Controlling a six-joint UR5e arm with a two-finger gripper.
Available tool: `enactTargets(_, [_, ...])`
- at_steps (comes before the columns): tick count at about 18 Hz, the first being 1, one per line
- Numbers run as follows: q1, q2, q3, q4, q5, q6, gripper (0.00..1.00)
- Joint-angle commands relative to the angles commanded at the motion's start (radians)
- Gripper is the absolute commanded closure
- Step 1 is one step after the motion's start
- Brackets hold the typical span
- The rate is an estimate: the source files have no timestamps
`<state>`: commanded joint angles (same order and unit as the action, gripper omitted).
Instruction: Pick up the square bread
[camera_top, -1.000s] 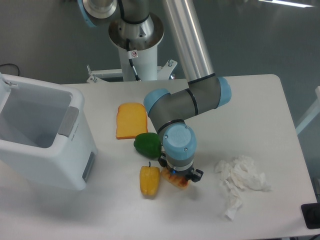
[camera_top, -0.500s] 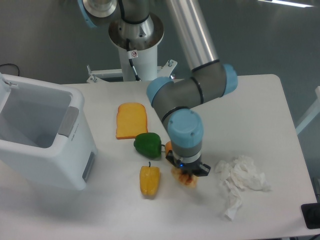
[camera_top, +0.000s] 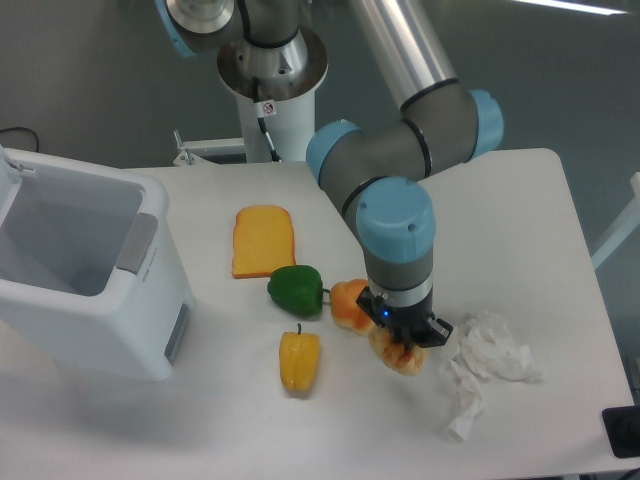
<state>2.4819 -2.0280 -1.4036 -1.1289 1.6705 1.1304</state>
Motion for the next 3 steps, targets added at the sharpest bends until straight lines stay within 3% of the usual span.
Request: enactTargets(3, [0.008,0.006,0.0,-0.014,-0.003,0.002,1.0])
